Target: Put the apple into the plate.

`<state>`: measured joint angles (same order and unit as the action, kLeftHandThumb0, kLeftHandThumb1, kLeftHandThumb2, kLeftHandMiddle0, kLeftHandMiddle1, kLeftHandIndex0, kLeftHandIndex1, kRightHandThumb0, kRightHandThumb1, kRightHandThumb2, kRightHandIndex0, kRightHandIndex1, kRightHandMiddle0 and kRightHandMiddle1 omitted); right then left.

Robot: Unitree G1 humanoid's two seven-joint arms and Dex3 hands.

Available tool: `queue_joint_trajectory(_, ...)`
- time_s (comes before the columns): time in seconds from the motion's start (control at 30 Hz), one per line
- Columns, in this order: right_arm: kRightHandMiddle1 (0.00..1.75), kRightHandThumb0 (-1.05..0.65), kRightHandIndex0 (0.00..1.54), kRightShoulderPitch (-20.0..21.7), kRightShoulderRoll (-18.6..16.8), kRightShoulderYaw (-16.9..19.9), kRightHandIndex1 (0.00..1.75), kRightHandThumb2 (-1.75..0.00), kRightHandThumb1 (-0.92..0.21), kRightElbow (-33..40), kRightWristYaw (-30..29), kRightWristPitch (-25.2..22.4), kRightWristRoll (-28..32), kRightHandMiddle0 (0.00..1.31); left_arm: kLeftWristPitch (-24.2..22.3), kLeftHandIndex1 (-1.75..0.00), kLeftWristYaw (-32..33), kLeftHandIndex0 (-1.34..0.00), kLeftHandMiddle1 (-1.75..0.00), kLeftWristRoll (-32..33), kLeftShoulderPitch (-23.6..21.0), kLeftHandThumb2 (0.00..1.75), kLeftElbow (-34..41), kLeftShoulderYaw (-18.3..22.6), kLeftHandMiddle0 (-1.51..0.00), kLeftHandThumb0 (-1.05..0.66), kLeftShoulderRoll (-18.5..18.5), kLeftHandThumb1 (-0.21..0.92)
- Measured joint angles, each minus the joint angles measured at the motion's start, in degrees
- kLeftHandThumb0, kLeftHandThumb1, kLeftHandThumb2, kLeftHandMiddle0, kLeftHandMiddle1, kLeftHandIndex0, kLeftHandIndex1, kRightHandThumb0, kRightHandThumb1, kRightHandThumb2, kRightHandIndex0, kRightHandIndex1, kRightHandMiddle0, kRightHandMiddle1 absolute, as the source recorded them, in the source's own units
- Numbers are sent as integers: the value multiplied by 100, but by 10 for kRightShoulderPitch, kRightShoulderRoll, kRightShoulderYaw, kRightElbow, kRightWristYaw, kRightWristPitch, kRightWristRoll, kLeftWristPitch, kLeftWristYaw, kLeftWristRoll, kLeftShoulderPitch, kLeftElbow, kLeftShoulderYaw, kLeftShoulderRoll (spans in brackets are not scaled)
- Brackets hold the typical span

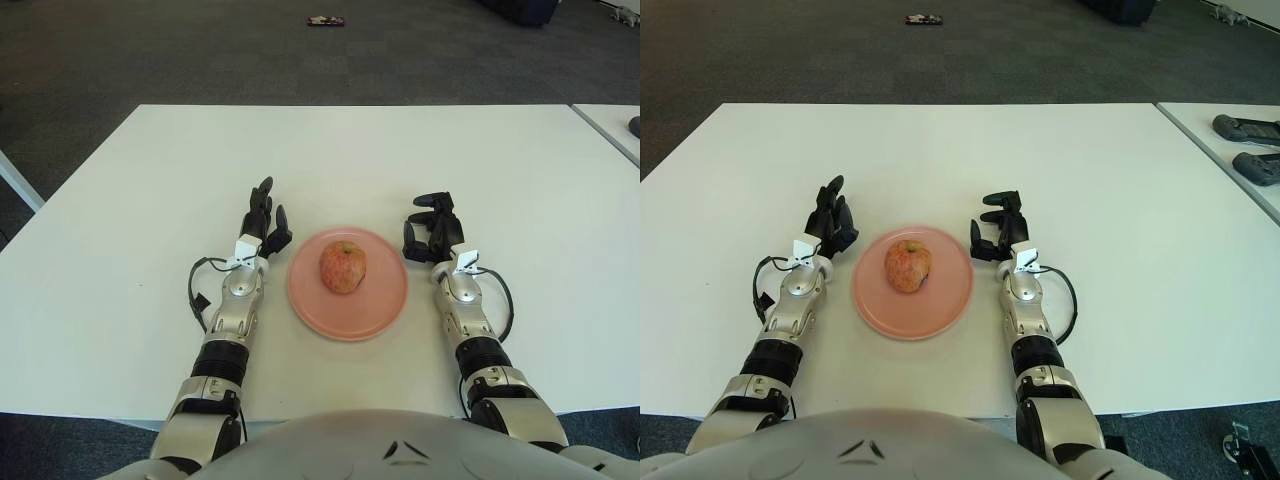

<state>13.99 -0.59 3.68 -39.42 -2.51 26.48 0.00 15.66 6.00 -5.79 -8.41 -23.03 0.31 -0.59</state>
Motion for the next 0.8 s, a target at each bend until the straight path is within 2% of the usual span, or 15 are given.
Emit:
queue_joint_trajectory(0.43, 175, -2, 130, -7, -1, 0, 175, -131, -28, 10, 0, -5, 0, 104, -6, -45, 26, 0, -2, -29, 44, 92, 59, -13, -22, -79, 10, 92)
queue_joint_trajectory(0.8, 175, -3, 130, -8, 0, 1, 175, -131, -29, 12, 12, -6, 6, 103, -22, -49, 51, 0, -3, -38, 53, 89, 69, -13, -25, -78, 23, 92)
